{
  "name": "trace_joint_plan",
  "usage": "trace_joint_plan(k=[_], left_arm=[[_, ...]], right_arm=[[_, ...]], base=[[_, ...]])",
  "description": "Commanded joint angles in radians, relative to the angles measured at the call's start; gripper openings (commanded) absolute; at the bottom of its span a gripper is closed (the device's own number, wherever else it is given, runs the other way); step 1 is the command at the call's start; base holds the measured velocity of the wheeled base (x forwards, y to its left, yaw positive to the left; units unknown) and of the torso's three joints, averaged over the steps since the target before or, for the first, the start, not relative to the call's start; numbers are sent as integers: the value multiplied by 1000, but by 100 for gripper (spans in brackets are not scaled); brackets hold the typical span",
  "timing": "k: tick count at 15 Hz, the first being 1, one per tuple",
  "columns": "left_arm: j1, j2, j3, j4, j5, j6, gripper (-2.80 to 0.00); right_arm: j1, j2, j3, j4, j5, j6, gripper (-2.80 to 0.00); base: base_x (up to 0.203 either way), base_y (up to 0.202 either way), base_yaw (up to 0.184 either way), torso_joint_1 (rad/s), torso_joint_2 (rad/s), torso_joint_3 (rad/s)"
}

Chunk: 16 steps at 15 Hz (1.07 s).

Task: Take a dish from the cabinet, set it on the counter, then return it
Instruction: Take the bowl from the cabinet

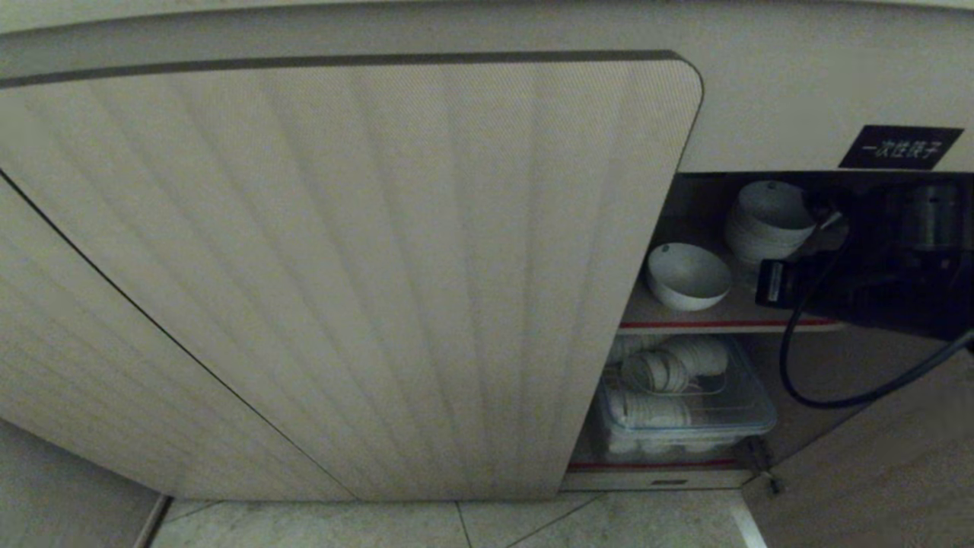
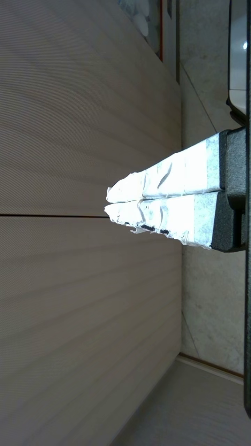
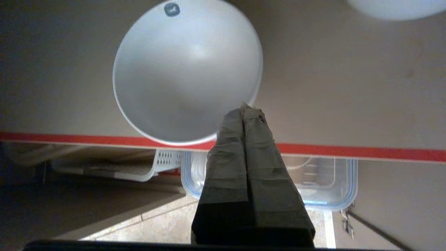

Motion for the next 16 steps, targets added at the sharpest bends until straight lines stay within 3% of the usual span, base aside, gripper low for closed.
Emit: trace_joint_plan(k=[1, 16], left_arm=[[1, 0, 0, 0, 0, -1, -280], [0, 0, 0, 0, 0, -1, -280]], right_arm=[[1, 15, -5, -11, 1, 1, -280], [1, 64, -9, -124, 0, 1, -280]], base=[[0, 0, 0, 0, 0, 0], [0, 0, 0, 0, 0, 0]])
